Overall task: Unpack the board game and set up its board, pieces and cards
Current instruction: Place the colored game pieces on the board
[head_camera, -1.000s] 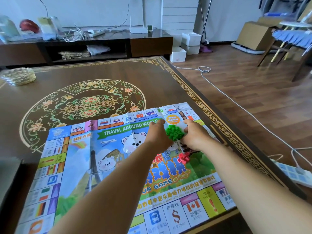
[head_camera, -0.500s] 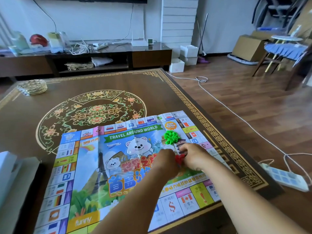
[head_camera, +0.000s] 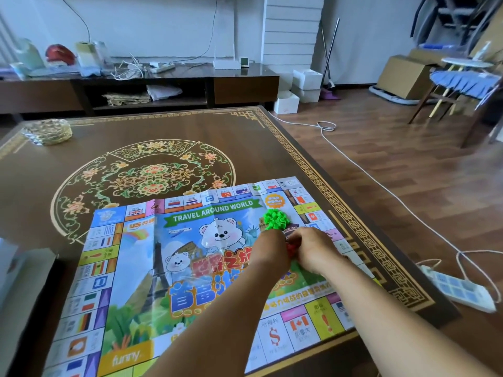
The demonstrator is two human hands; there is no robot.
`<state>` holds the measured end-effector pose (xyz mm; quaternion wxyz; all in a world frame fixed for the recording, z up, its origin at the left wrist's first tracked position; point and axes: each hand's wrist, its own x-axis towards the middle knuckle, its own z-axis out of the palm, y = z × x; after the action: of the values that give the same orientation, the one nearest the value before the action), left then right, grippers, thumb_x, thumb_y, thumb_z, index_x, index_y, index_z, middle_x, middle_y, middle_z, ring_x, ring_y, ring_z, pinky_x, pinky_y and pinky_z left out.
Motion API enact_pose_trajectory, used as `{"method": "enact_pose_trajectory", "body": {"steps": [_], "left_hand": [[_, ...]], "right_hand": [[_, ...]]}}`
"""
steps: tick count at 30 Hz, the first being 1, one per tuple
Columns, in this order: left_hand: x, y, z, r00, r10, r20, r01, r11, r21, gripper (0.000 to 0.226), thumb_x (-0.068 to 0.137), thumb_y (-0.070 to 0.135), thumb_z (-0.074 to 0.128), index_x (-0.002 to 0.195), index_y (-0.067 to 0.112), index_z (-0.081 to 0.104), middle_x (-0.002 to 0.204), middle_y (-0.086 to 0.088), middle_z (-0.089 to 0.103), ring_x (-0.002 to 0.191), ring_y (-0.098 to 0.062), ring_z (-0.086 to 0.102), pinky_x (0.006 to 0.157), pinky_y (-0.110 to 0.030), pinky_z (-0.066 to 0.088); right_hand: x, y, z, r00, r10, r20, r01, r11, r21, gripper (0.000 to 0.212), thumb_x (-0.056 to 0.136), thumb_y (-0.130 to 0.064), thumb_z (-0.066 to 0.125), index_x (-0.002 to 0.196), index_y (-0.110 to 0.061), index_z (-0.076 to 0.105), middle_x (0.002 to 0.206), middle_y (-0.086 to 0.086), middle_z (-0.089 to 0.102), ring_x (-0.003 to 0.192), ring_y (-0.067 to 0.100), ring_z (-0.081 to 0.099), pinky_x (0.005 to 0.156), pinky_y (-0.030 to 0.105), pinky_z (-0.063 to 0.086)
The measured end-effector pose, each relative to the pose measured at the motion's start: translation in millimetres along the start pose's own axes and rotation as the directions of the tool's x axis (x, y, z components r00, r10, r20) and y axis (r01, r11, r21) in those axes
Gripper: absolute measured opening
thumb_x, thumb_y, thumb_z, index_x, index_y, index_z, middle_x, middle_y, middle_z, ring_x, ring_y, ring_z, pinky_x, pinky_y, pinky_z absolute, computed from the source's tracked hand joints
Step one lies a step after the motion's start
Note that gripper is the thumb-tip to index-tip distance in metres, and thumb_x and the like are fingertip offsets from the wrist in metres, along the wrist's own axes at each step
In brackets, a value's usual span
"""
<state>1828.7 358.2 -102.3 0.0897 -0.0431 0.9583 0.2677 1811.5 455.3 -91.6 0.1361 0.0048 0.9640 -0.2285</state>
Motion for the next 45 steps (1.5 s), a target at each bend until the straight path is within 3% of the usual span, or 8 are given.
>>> {"method": "enact_pose_trajectory", "body": {"steps": [5, 9, 13, 19, 25, 37, 42, 45], "left_hand": [[-9, -8, -8, 0.998, -0.031, -0.055, 0.025, 0.994, -0.106, 0.030, 0.092, 0.011, 0.055, 0.121, 0.010, 0.056, 0.126, -0.012, 0.052, 0.109, -0.029, 0.059, 0.088, -0.035, 0.048], [-26, -29, -23, 0.988, -0.019, -0.152, 0.007, 0.997, -0.077, 0.046, 0.092, 0.018, 0.055, 0.136, 0.018, 0.043, 0.134, -0.008, 0.041, 0.127, -0.026, 0.040, 0.098, -0.038, 0.041], [-42, -68, -43, 0.951, -0.135, -0.279, 0.156, 0.986, 0.053, 0.046, 0.089, 0.026, 0.056, 0.133, 0.019, 0.042, 0.131, -0.008, 0.038, 0.126, -0.028, 0.031, 0.099, -0.035, 0.036], [-56, -106, -45, 0.974, -0.189, -0.122, 0.209, 0.961, 0.183, 0.031, 0.081, 0.018, 0.058, 0.112, 0.015, 0.057, 0.116, -0.011, 0.052, 0.119, -0.030, 0.039, 0.096, -0.035, 0.037], [-73, -114, -61, 0.959, -0.201, -0.202, 0.215, 0.975, 0.052, 0.029, 0.087, 0.003, 0.049, 0.114, 0.008, 0.059, 0.117, -0.012, 0.058, 0.118, -0.031, 0.047, 0.089, -0.037, 0.044], [-182, -186, -126, 0.830, -0.299, -0.471, 0.376, 0.923, 0.078, 0.031, 0.092, 0.014, 0.047, 0.122, 0.015, 0.055, 0.123, -0.011, 0.052, 0.120, -0.031, 0.042, 0.093, -0.037, 0.038], [-211, -221, -159, 0.757, -0.345, -0.555, 0.418, 0.909, 0.005, 0.028, 0.091, 0.024, 0.053, 0.117, 0.024, 0.061, 0.121, -0.010, 0.050, 0.120, -0.031, 0.039, 0.095, -0.037, 0.035], [-221, -244, -177, 0.729, -0.391, -0.562, 0.446, 0.894, -0.045, 0.033, 0.086, 0.015, 0.055, 0.118, 0.022, 0.060, 0.121, -0.009, 0.049, 0.119, -0.030, 0.039, 0.096, -0.035, 0.034]], "right_hand": [[-8, -8, -4, 0.998, -0.021, -0.051, 0.020, 1.000, -0.022, 0.035, 0.088, -0.015, 0.057, 0.122, -0.023, 0.058, 0.127, 0.006, 0.052, 0.107, 0.025, 0.057, 0.088, 0.029, 0.045], [-12, -30, 4, 0.986, -0.121, -0.111, 0.125, 0.992, 0.028, 0.042, 0.086, -0.005, 0.056, 0.124, -0.022, 0.056, 0.127, 0.006, 0.053, 0.110, 0.024, 0.057, 0.092, 0.032, 0.047], [-23, -69, 28, 0.963, -0.268, -0.032, 0.269, 0.961, 0.068, 0.044, 0.087, -0.007, 0.055, 0.129, -0.020, 0.053, 0.125, 0.005, 0.059, 0.113, 0.023, 0.056, 0.092, 0.028, 0.044], [-33, -107, 67, 0.964, -0.257, 0.064, 0.254, 0.966, 0.055, 0.046, 0.092, -0.013, 0.046, 0.138, -0.018, 0.045, 0.137, 0.011, 0.050, 0.123, 0.028, 0.050, 0.098, 0.031, 0.039], [-44, -130, 84, 0.983, -0.184, 0.004, 0.179, 0.960, 0.216, 0.018, 0.090, -0.016, 0.048, 0.093, -0.024, 0.064, 0.107, 0.005, 0.068, 0.097, 0.026, 0.061, 0.081, 0.029, 0.046], [-132, -228, 123, 0.881, -0.468, 0.067, 0.424, 0.845, 0.327, 0.022, 0.094, -0.013, 0.050, 0.109, -0.015, 0.066, 0.111, 0.009, 0.069, 0.100, 0.027, 0.061, 0.070, 0.025, 0.035], [-161, -262, 136, 0.796, -0.585, 0.153, 0.511, 0.786, 0.348, 0.048, 0.091, -0.006, 0.049, 0.136, -0.025, 0.046, 0.128, 0.006, 0.060, 0.113, 0.026, 0.057, 0.085, 0.028, 0.042], [-170, -284, 142, 0.764, -0.620, 0.180, 0.548, 0.771, 0.325, 0.053, 0.090, -0.004, 0.046, 0.135, -0.032, 0.046, 0.125, 0.005, 0.060, 0.114, 0.027, 0.056, 0.089, 0.032, 0.045]]}}
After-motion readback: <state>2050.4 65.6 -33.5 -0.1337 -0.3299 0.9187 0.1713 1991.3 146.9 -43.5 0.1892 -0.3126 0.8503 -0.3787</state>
